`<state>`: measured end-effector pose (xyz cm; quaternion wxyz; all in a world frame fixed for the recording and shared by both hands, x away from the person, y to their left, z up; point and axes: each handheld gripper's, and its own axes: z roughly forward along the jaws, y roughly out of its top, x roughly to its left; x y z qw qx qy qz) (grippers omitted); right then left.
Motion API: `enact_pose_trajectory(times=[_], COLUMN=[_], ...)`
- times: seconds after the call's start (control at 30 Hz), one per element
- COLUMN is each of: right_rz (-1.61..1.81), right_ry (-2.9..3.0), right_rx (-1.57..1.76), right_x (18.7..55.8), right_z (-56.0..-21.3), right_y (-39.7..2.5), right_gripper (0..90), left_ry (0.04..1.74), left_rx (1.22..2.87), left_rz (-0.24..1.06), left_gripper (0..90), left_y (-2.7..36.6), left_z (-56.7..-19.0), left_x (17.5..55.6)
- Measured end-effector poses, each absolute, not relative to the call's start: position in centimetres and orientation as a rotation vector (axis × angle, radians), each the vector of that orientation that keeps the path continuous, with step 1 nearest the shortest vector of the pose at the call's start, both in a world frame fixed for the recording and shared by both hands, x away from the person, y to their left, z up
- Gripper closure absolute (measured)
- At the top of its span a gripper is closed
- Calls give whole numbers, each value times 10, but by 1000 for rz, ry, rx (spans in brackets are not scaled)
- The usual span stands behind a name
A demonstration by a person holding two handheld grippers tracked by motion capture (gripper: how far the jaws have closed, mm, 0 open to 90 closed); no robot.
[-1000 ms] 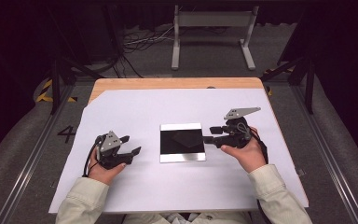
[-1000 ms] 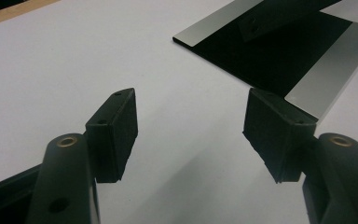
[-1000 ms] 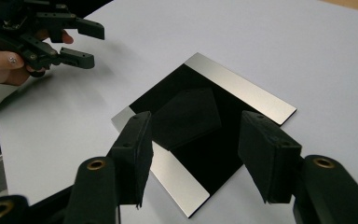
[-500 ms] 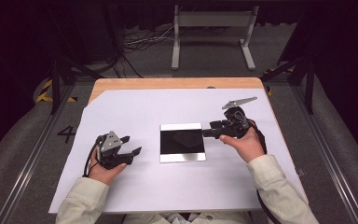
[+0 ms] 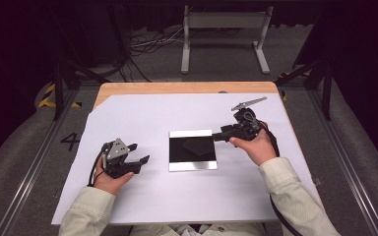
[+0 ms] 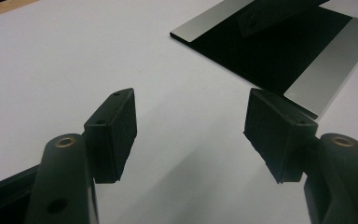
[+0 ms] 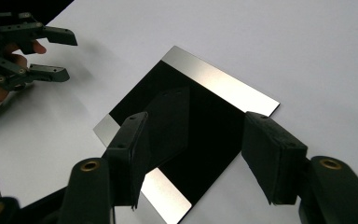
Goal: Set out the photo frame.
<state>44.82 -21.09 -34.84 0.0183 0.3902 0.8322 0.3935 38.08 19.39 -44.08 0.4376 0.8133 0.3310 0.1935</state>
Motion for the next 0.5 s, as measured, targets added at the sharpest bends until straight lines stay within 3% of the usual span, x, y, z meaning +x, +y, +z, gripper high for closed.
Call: enact_pose_trajectory(times=[0.5], right_rz=[1153], right_ry=[2688], right_rx=[1275], right_x=[461], right_z=[-356], right_y=[-197], right_gripper=[407], left_ry=[825], left_rx=[2016], left_rz=[487], left_gripper=[347], left_y=[195], left_z=[-440], left_x=[381])
